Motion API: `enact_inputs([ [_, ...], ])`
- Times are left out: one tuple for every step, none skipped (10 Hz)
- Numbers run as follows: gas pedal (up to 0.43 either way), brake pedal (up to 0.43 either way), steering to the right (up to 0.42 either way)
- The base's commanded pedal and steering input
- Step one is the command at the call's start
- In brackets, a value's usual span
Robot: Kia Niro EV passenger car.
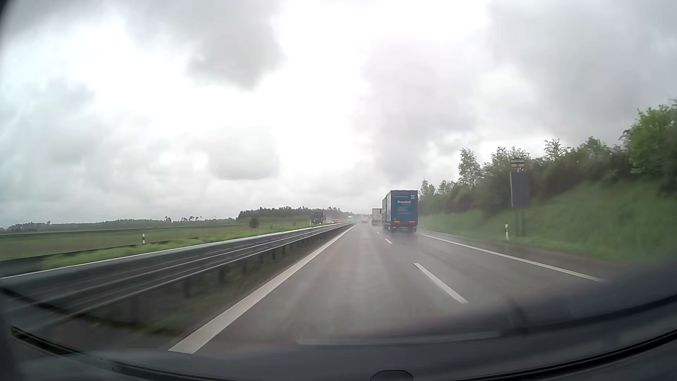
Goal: Follow the waypoints while adhering to traffic rules and regulations
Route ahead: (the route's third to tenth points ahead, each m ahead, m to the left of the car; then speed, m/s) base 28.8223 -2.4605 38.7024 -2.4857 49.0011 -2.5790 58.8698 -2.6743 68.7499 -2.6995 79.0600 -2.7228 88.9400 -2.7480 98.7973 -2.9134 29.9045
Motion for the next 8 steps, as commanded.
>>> enact_inputs([
  [0.24,0.0,-0.001],
  [0.24,0.0,-0.001],
  [0.24,0.0,-0.001],
  [0.24,0.0,-0.001],
  [0.24,0.0,-0.001],
  [0.24,0.0,-0.001],
  [0.24,0.0,-0.001],
  [0.287,0.0,-0.001],
])
